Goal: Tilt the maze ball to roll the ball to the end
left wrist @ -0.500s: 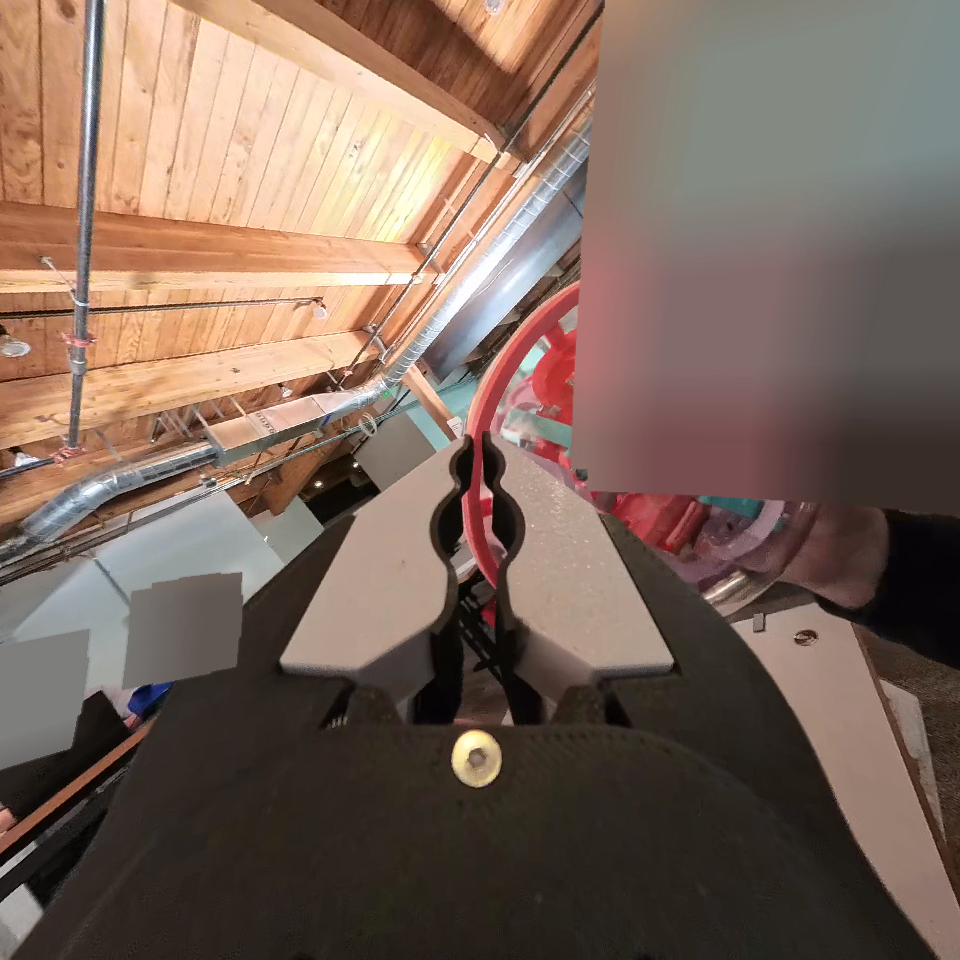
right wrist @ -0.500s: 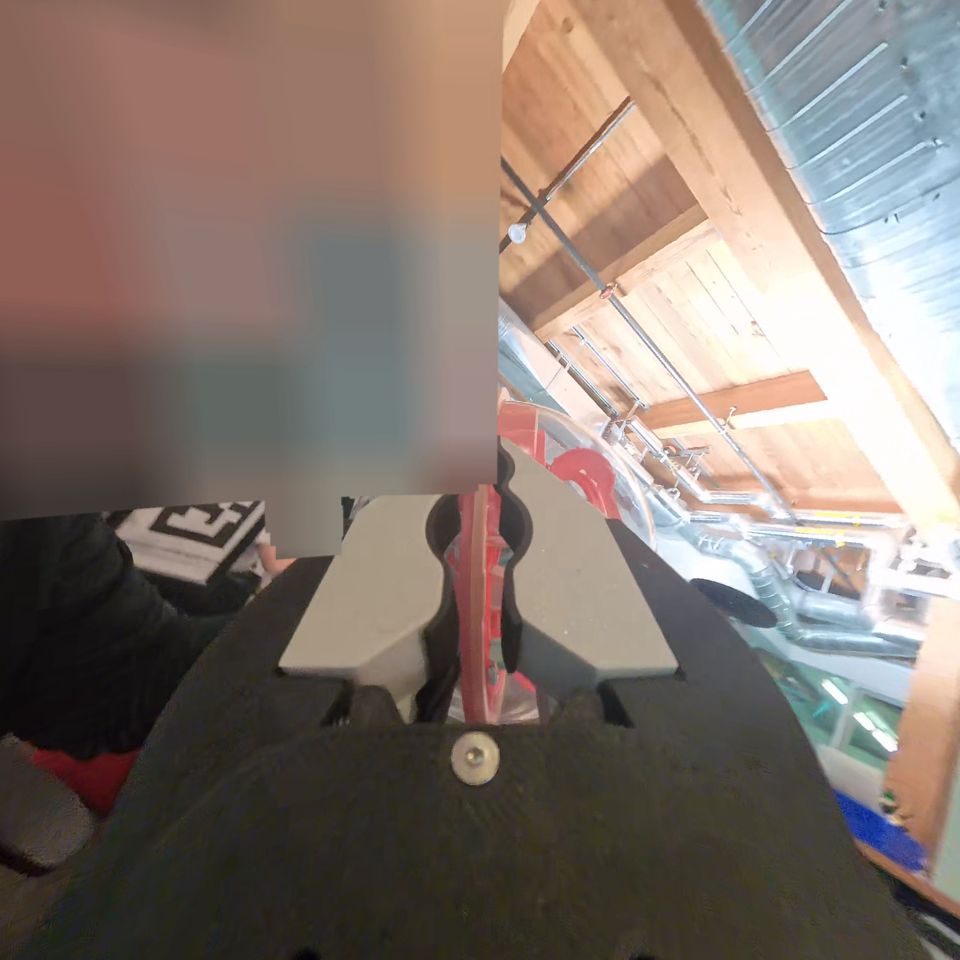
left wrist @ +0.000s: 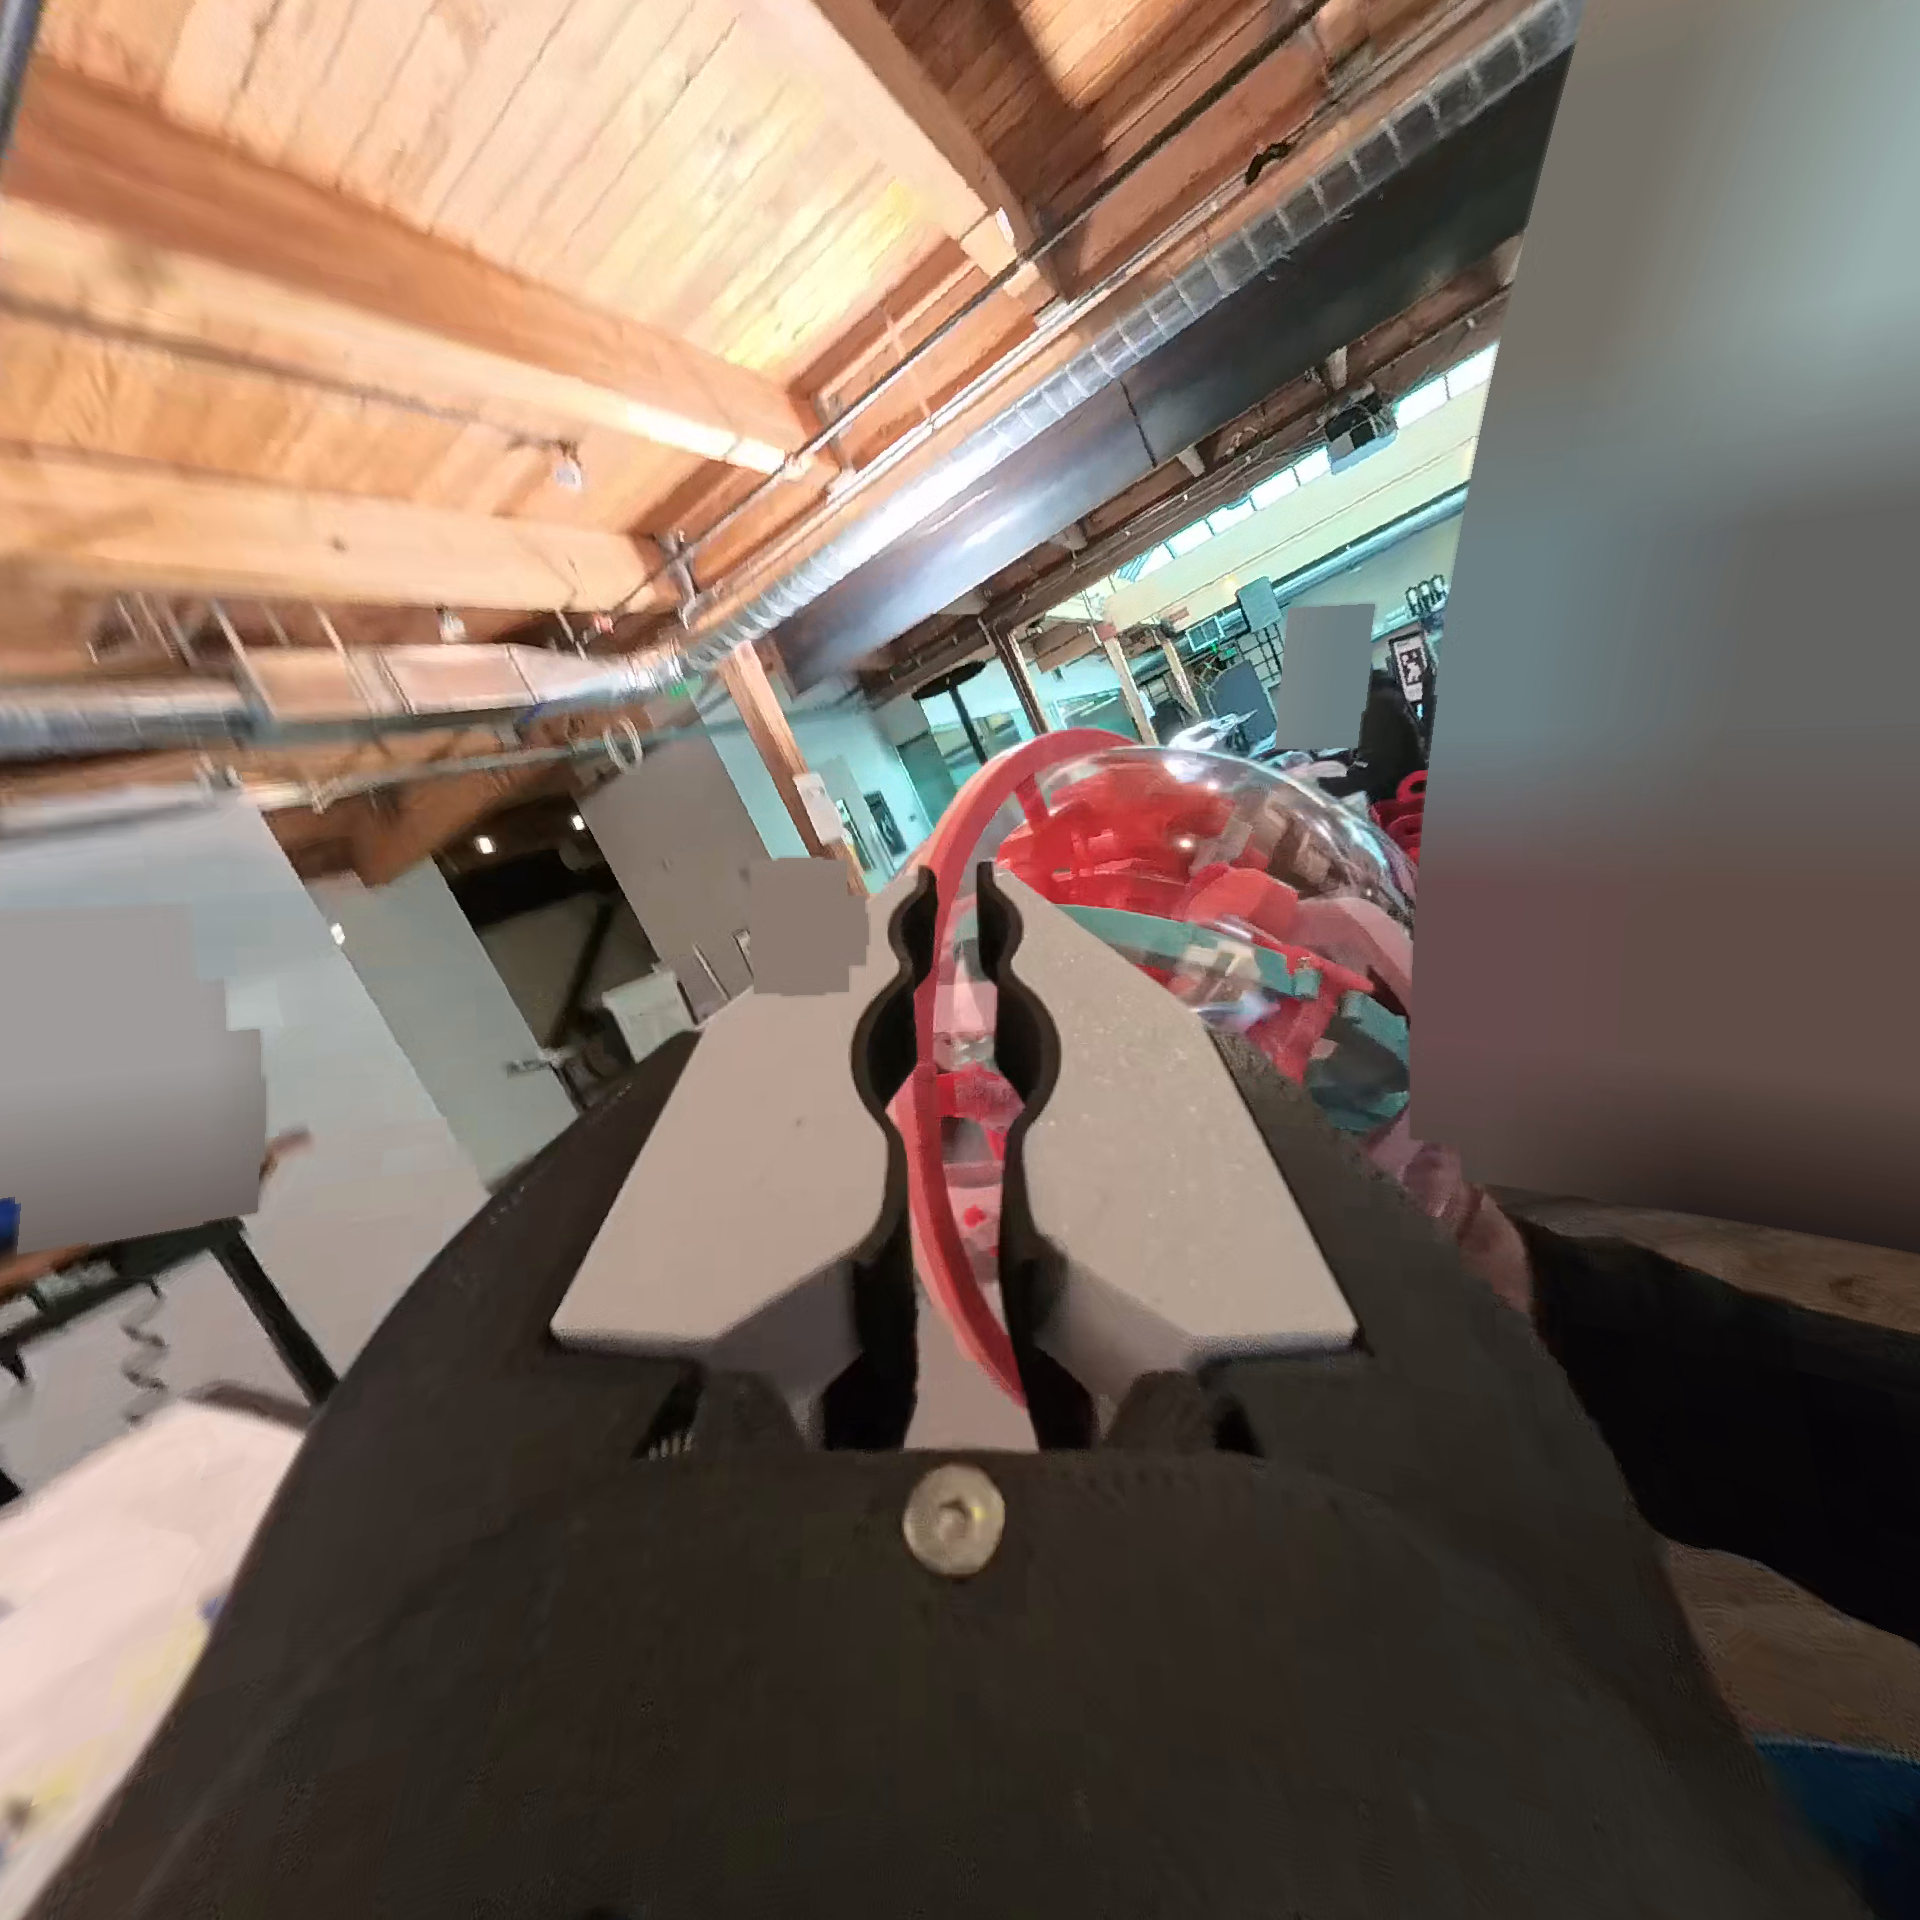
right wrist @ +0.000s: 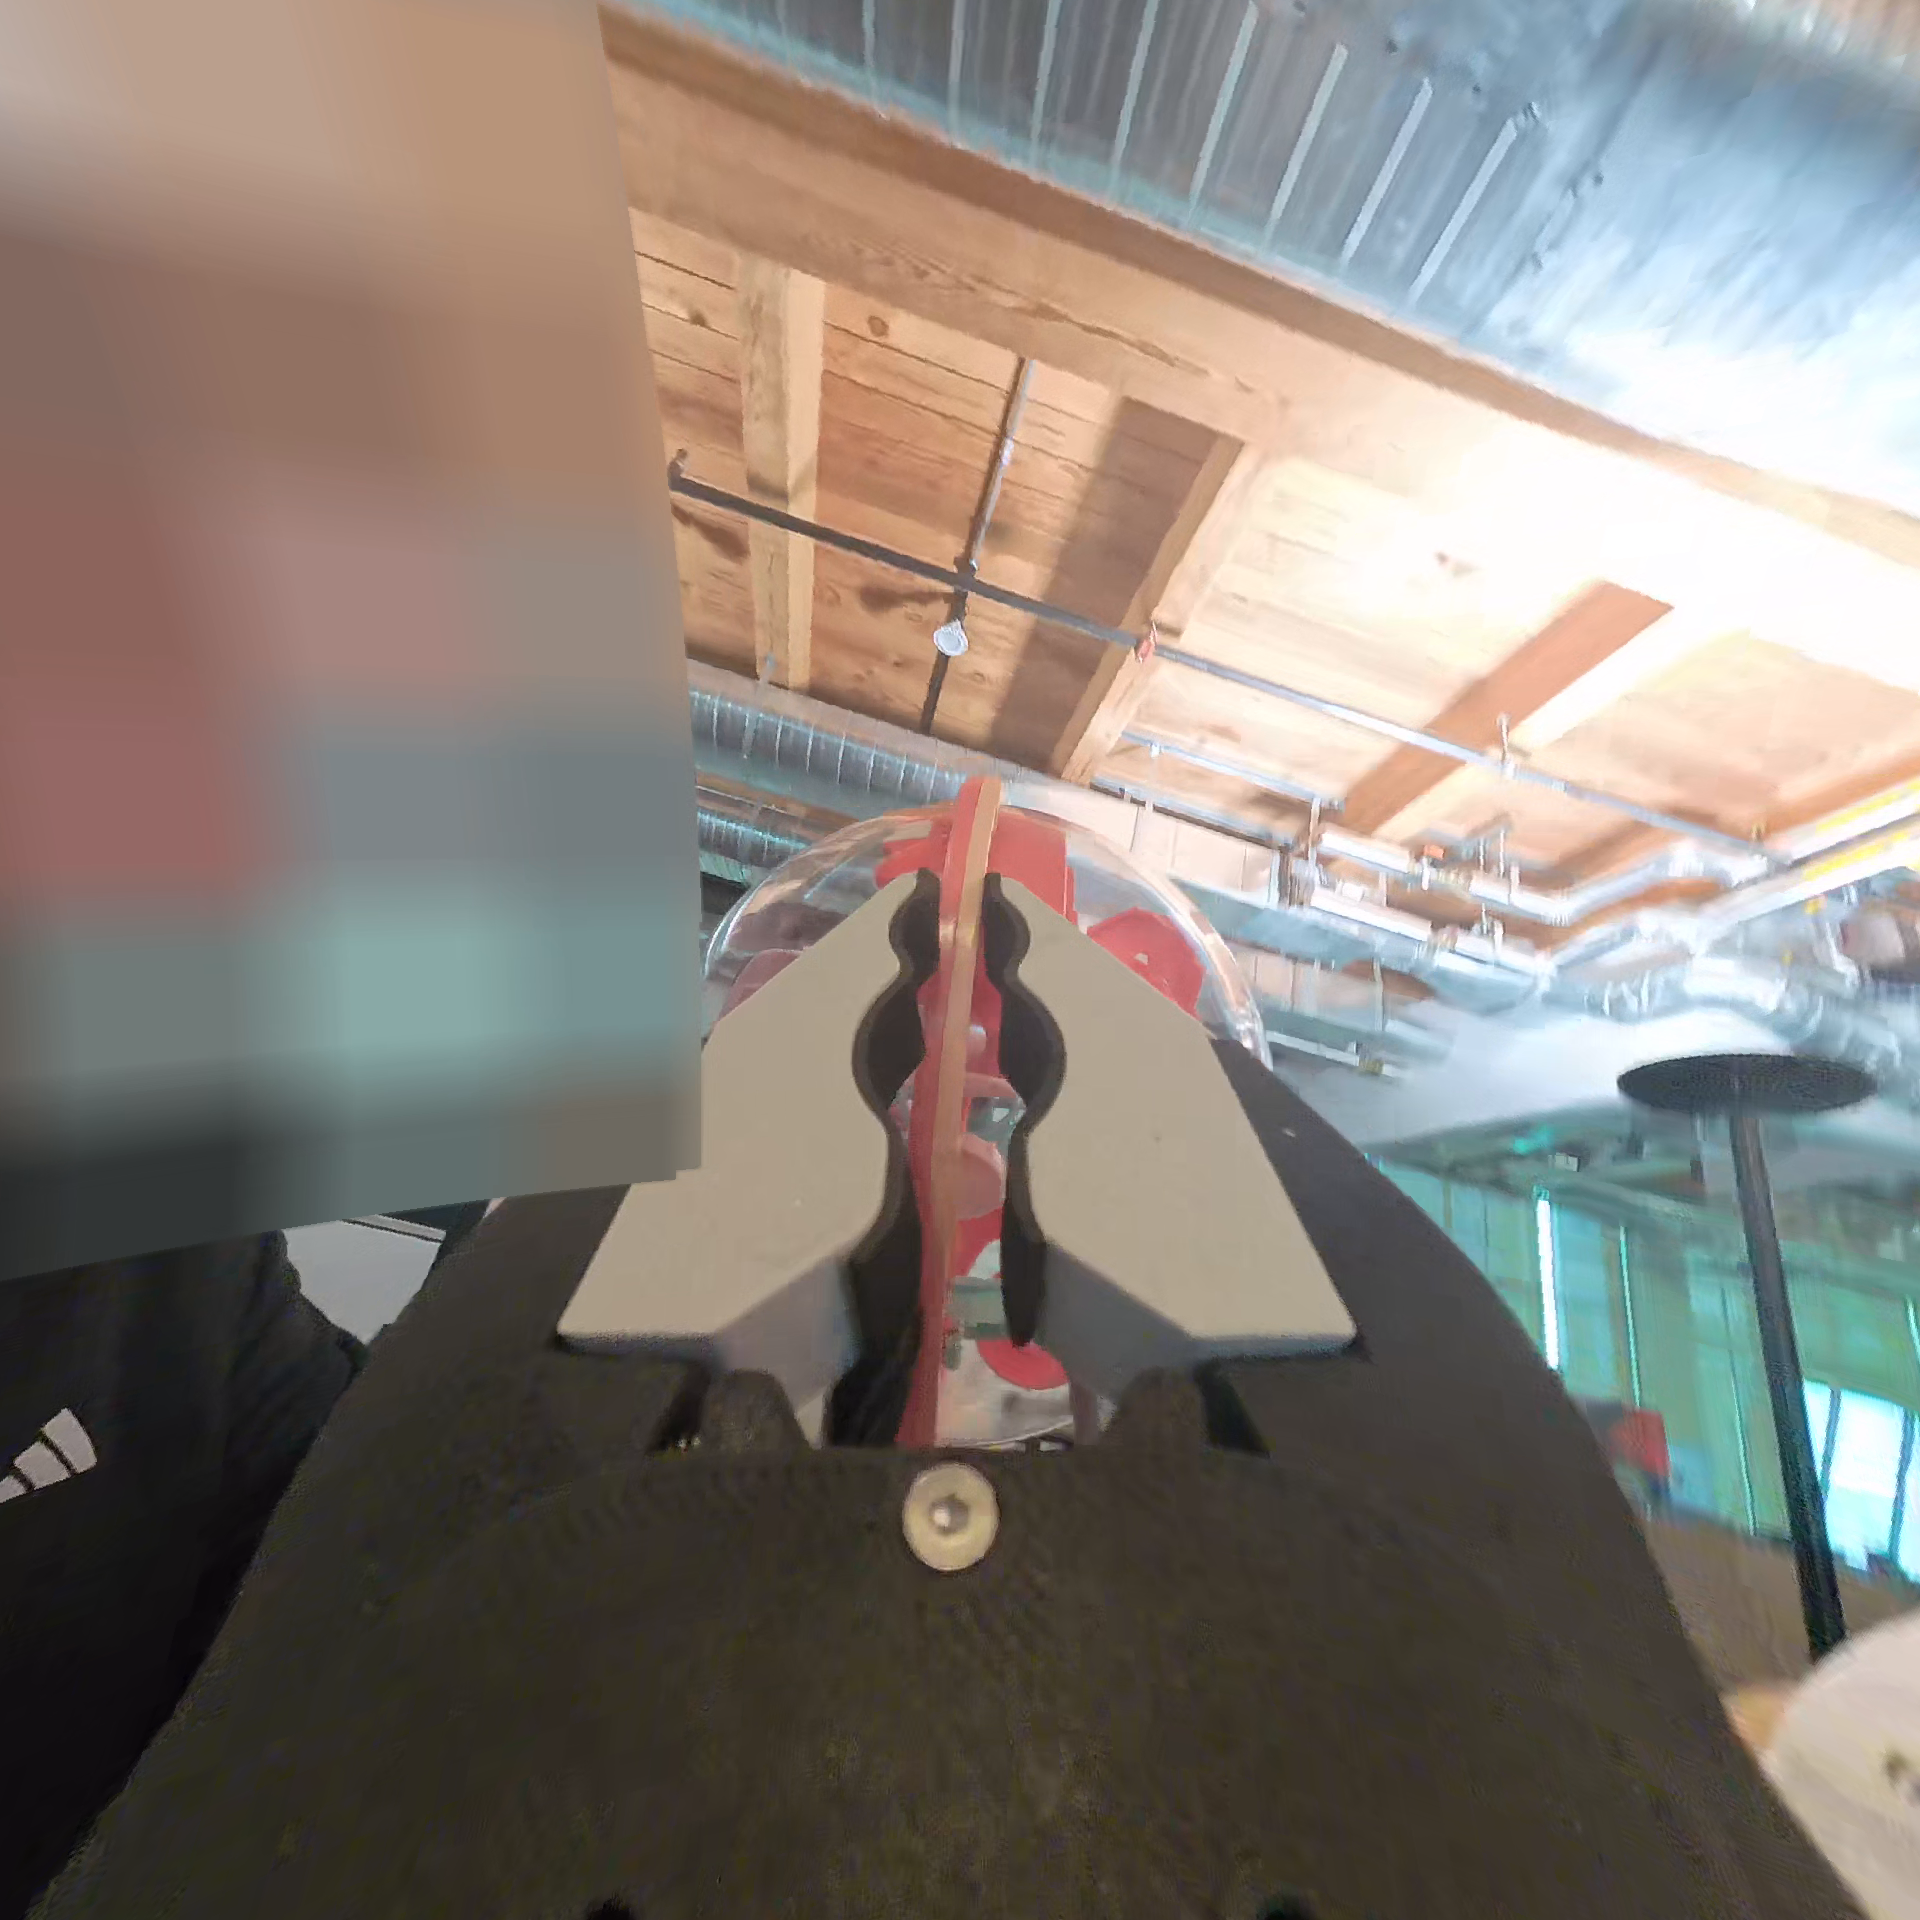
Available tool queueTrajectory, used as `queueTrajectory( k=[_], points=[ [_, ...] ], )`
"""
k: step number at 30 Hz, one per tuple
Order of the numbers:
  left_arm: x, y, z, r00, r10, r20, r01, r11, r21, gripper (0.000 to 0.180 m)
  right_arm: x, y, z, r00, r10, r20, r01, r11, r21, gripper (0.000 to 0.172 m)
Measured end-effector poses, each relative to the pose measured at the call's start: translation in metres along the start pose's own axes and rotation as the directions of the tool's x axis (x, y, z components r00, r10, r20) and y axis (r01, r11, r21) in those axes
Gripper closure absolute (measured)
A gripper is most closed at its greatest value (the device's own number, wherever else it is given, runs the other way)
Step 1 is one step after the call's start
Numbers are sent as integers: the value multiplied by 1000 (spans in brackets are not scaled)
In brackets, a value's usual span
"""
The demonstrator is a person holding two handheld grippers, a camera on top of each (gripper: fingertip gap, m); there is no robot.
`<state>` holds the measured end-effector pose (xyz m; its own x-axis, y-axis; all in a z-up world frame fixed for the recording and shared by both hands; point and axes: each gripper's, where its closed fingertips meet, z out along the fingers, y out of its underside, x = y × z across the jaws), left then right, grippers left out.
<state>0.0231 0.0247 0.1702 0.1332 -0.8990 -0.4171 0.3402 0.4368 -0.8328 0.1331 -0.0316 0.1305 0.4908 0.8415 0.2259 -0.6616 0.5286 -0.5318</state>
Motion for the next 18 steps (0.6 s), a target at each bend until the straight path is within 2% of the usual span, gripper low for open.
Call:
queueTrajectory(
  k=[1,5,10,14,16,18],
  points=[
    [-5,15,-4,998,-54,13,54,998,-20,175,5,10,-6,999,26,-23,-27,999,-27,165],
    [-6,89,-32,964,-262,36,265,960,-88,174,18,56,-45,984,120,-133,-140,977,-158,165],
    [16,188,-71,852,-518,74,523,840,-144,180,24,124,-118,911,256,-322,-341,908,-244,165],
    [37,260,-92,786,-608,114,615,748,-249,180,21,191,-177,804,348,-482,-506,826,-248,166],
    [40,295,-102,745,-644,173,665,694,-278,180,28,215,-204,730,372,-573,-576,787,-223,165],
    [38,329,-114,706,-670,227,706,643,-297,180,34,235,-222,691,366,-623,-611,757,-233,165]
  ],
)
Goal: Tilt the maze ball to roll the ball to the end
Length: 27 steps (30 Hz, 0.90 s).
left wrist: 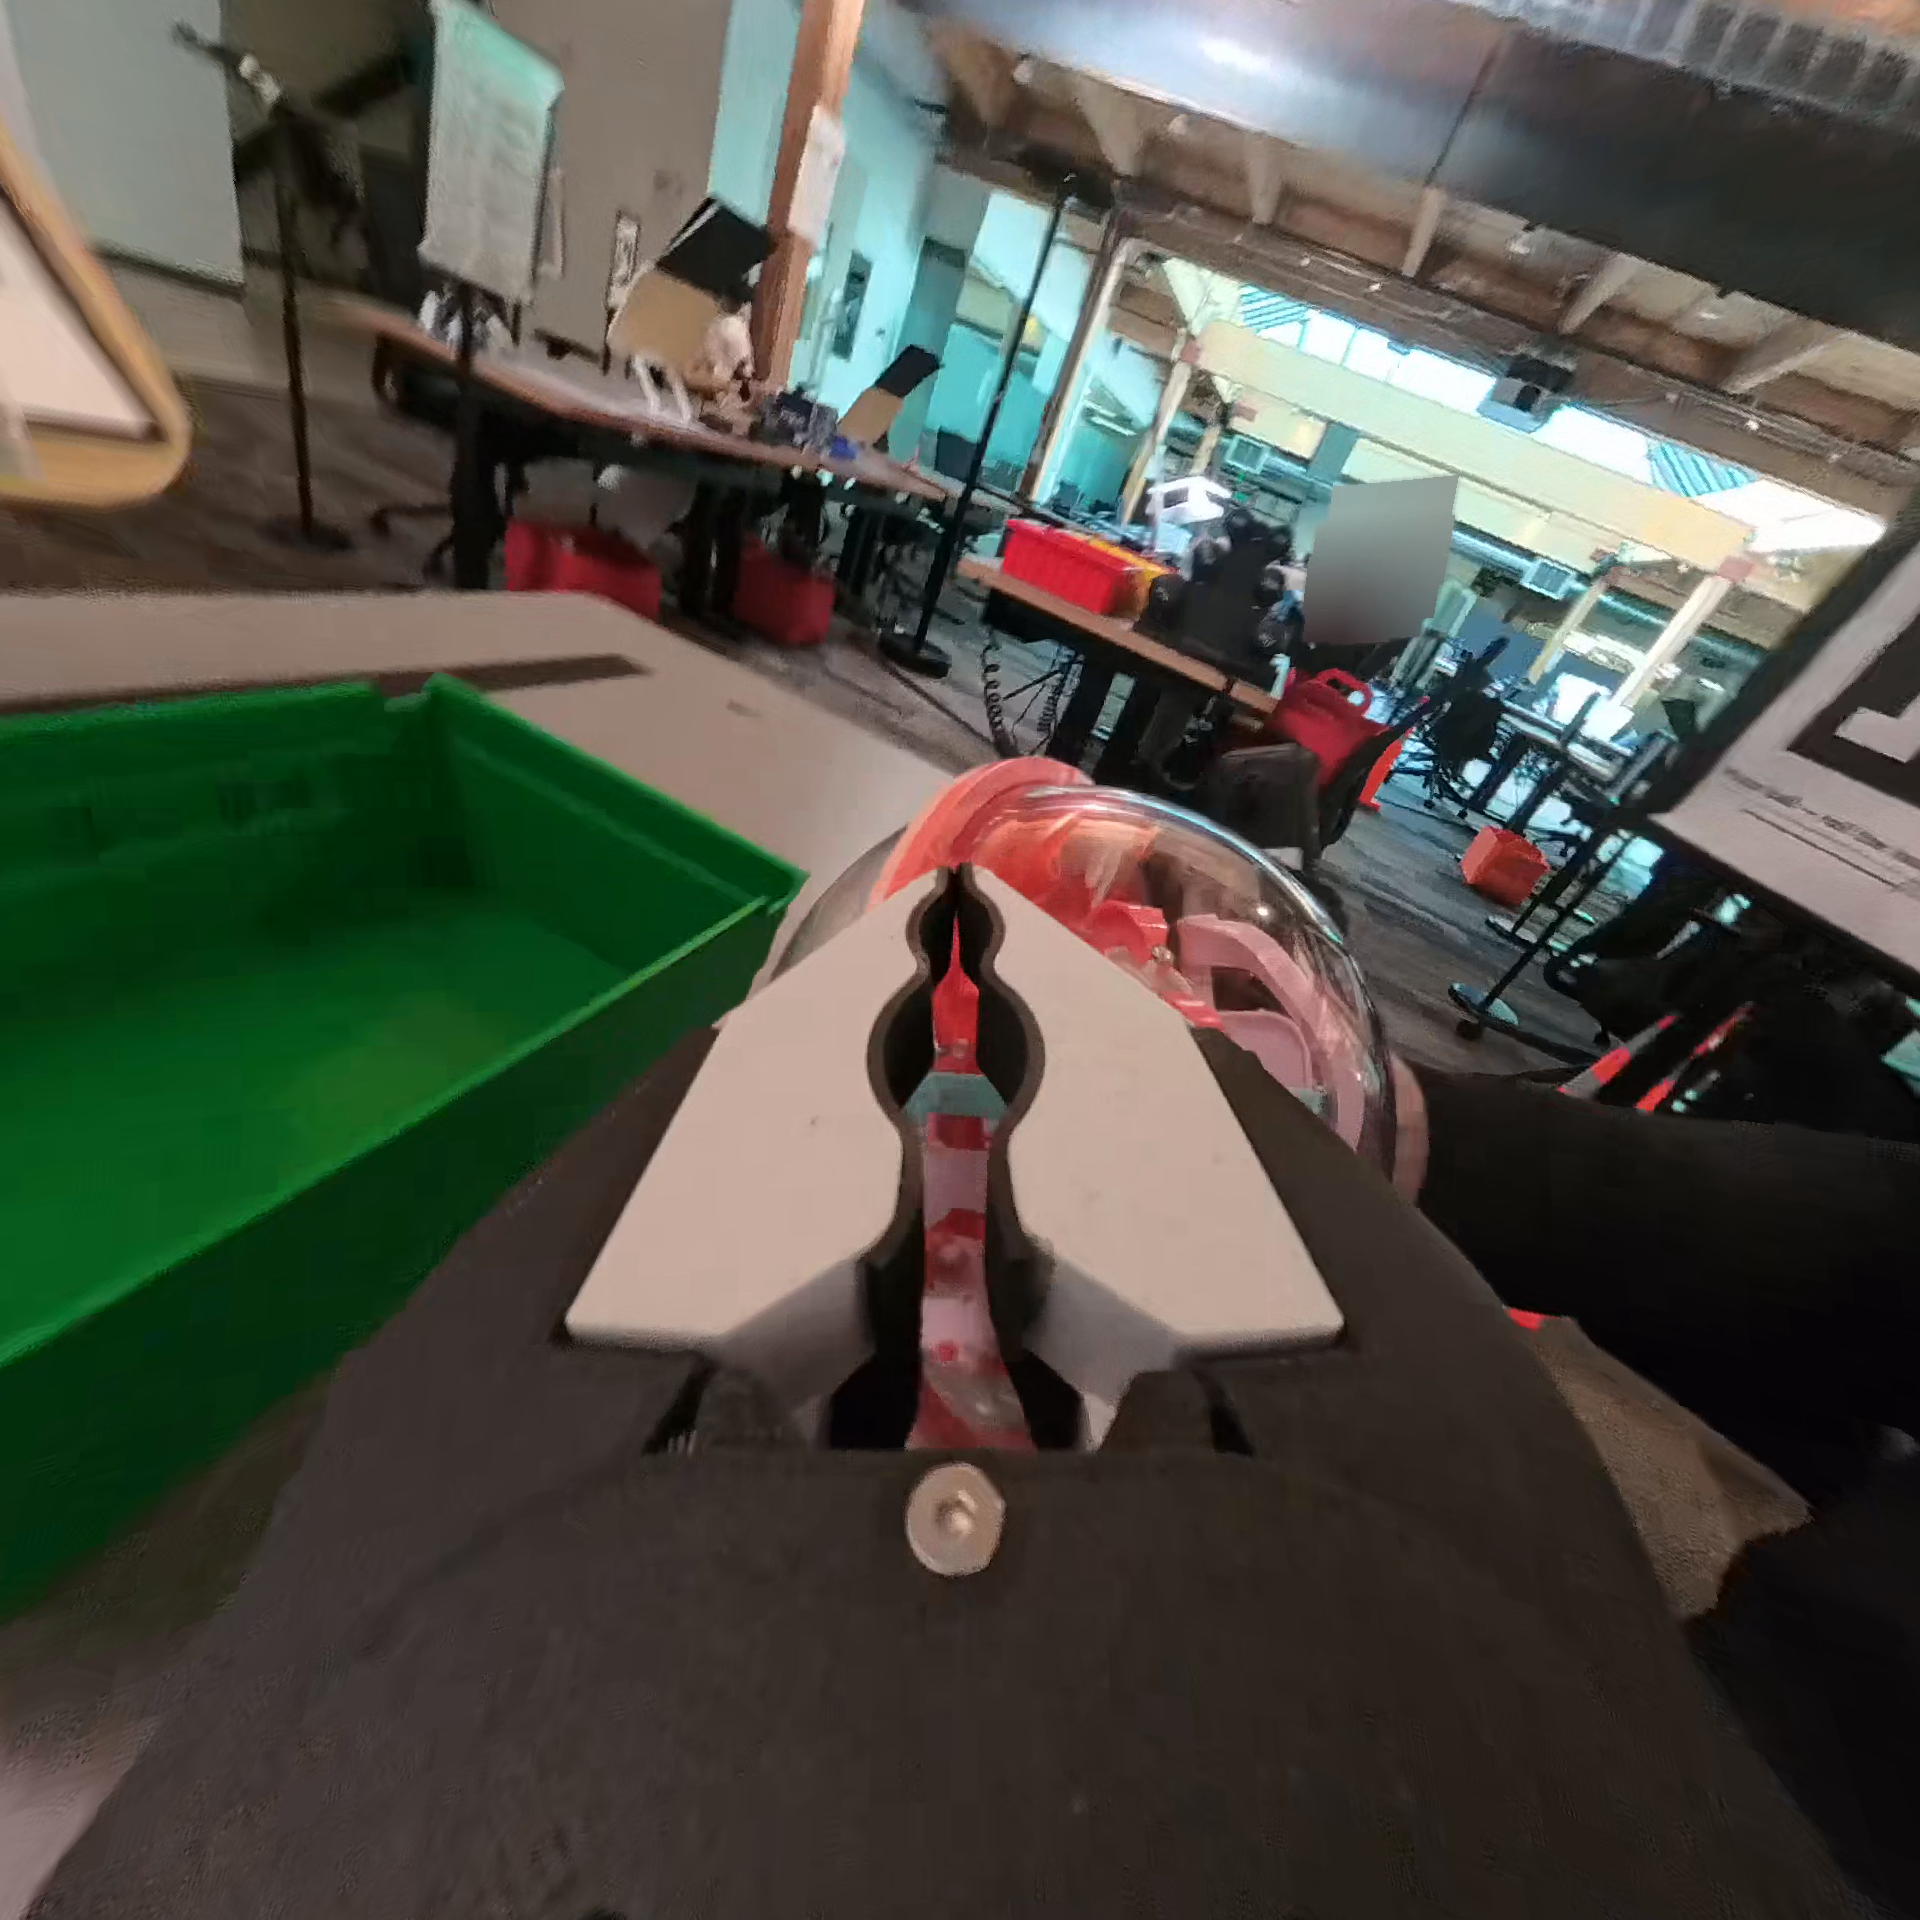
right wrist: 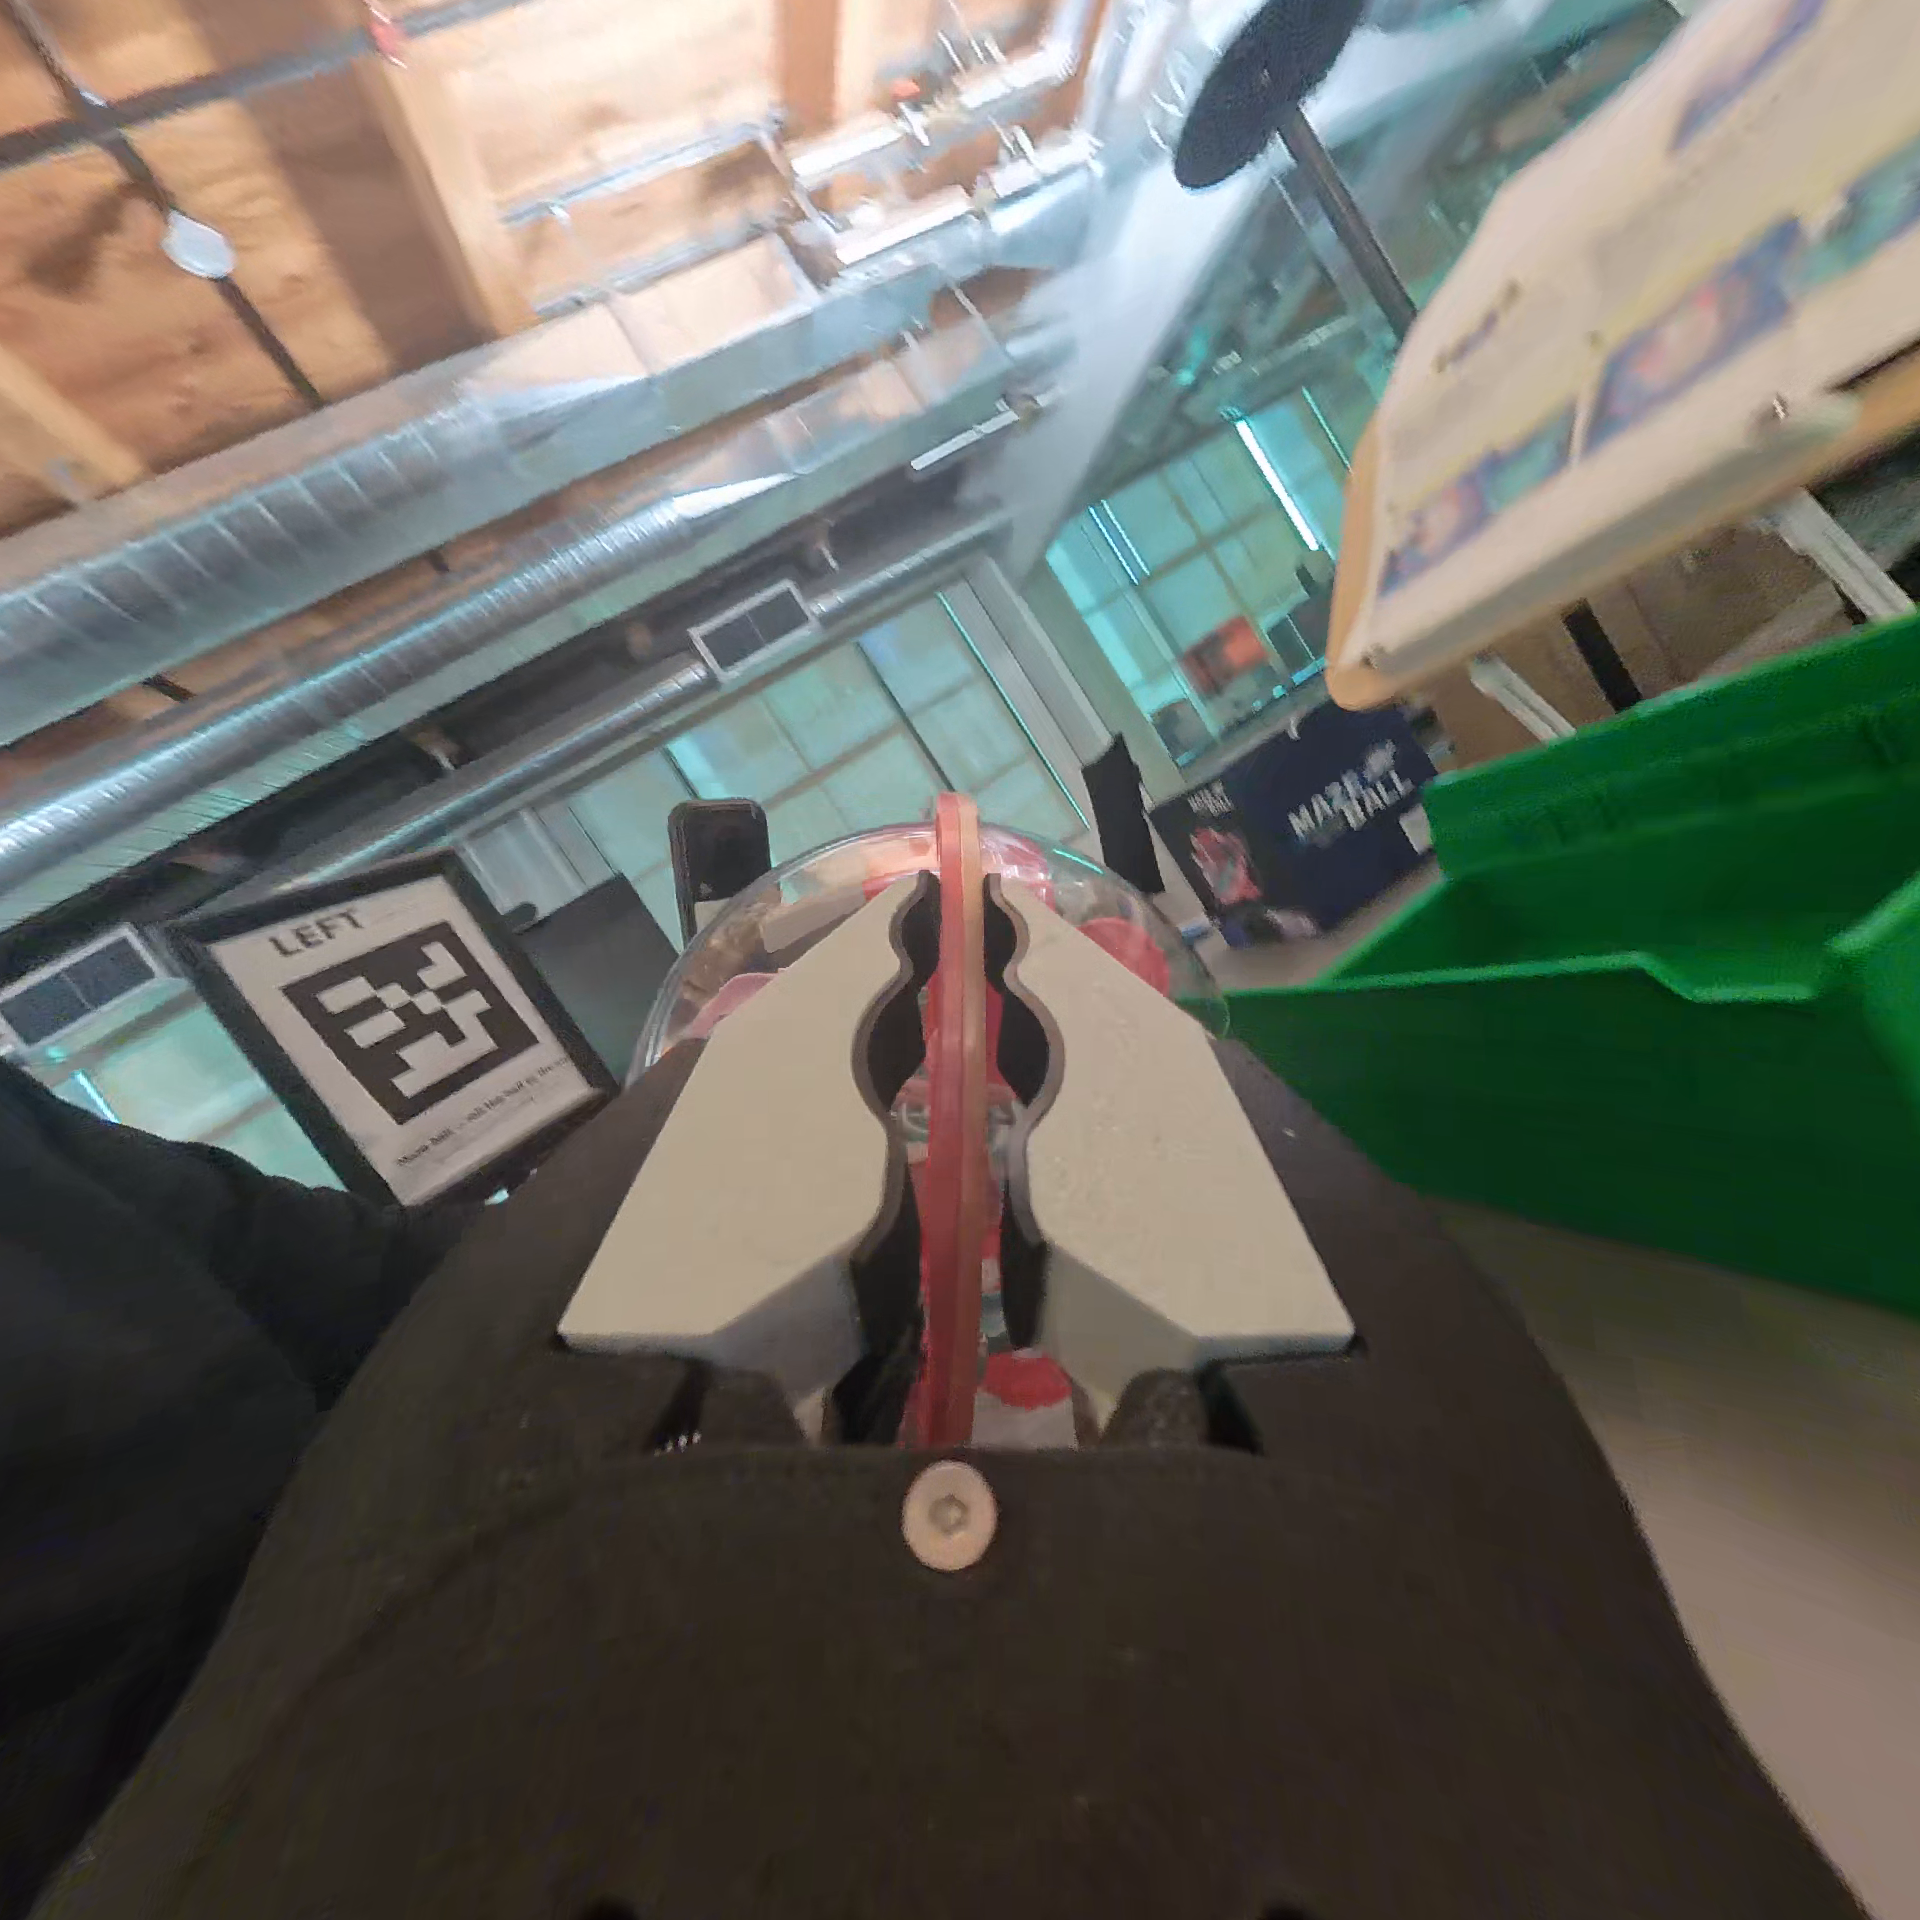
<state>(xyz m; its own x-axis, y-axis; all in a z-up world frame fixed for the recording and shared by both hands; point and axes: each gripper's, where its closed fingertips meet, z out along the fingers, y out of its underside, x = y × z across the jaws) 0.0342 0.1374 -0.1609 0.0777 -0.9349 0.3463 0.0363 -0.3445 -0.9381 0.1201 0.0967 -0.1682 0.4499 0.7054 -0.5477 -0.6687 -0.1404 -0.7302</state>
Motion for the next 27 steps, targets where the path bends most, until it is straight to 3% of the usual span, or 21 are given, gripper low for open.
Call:
queueTrajectory(
  k=[2,6,11,14,21,27],
  points=[
    [-16,14,0,996,-85,-7,85,996,-17,180,14,13,1,999,24,-32,-25,999,-41,165],
    [-26,36,0,994,-95,-53,91,992,-89,180,32,30,-3,996,67,-63,-73,993,-94,165],
    [-56,70,-20,975,-212,-67,191,954,-229,156,47,40,-10,992,103,-78,-111,987,-114,165],
    [-68,90,-30,968,-248,-42,227,933,-280,153,50,38,-13,991,111,-75,-118,988,-102,165],
    [-85,104,-16,886,-445,-128,388,865,-319,143,49,37,-18,992,124,-15,-125,987,-105,165],
    [-63,89,-13,836,-440,-327,359,890,-281,139,33,26,-21,988,126,88,-117,988,-101,166]
  ],
)
